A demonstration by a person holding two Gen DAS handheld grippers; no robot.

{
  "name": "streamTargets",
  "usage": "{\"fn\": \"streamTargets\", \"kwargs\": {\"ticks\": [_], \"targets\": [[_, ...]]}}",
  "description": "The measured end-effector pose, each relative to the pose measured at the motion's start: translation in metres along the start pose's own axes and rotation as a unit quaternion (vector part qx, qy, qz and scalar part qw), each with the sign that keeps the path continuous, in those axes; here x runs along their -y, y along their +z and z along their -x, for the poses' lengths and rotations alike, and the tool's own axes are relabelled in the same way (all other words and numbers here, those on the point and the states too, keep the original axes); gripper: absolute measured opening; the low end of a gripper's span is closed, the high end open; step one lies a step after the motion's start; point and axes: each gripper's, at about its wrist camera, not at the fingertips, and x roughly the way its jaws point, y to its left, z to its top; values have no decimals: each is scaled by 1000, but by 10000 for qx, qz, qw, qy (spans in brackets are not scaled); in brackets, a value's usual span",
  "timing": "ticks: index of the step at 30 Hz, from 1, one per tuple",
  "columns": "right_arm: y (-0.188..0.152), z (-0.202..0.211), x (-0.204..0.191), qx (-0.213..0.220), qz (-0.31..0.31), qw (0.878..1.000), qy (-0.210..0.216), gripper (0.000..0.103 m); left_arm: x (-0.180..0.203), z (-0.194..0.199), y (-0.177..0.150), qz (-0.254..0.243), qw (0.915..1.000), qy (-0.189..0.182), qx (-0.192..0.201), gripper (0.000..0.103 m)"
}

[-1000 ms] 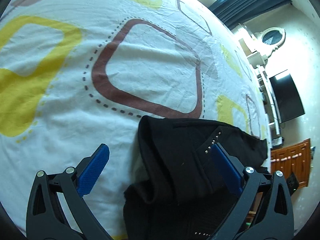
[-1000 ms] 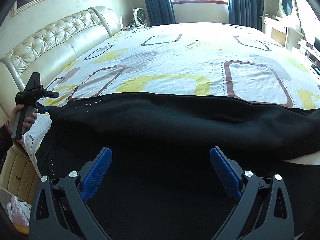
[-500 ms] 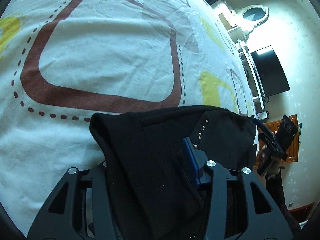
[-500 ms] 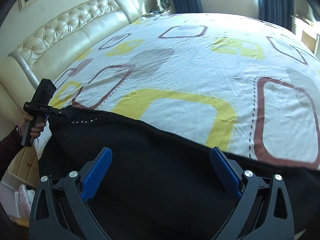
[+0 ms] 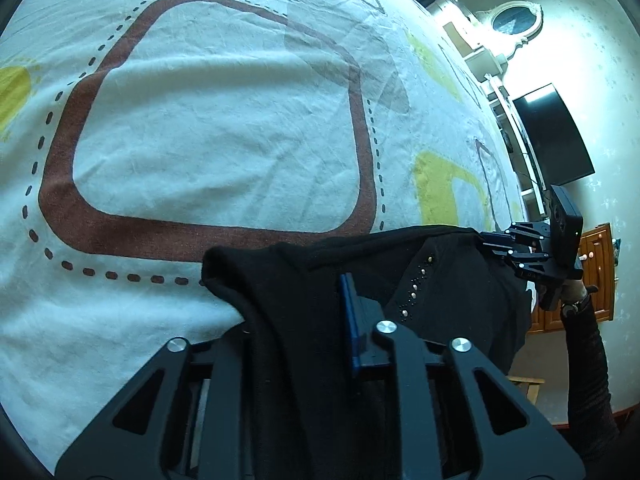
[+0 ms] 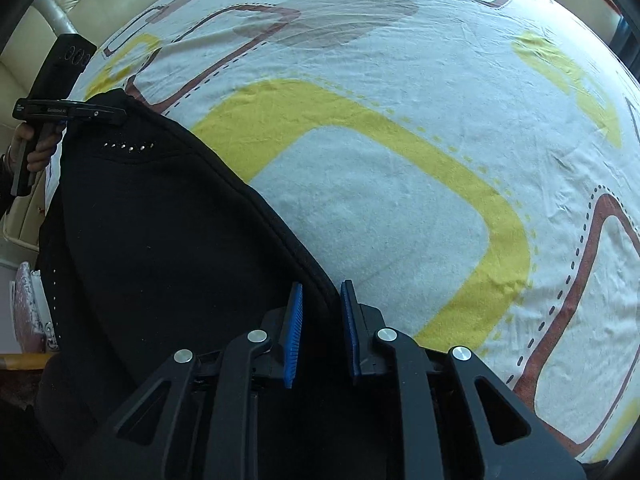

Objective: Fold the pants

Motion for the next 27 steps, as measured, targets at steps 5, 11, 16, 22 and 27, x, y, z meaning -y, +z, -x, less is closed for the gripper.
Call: {"fn": "streamTargets", "kwargs": {"ticks": [5,11,16,22,27], "targets": [[-7,25,-11,475,65,9983,-341,11,4,11,-1,-63,9996,-197,185,11],[-35,71,-45,1345,221,9851,-1051,11,26,45,-13,-555,9911,-901,810,9],[-79,99,-89,1965,419,9648,-1696,11,31,77,-41,-721,9801,-1410,1199,9],[-153,89,-160,2203,955,9509,-1954,10,24,88,-101,-660,9800,-1407,1245,10],[-193,52,-199,1689,1347,9619,-1673,10,0,88,-151,-251,9843,-1218,1251,14]]}}
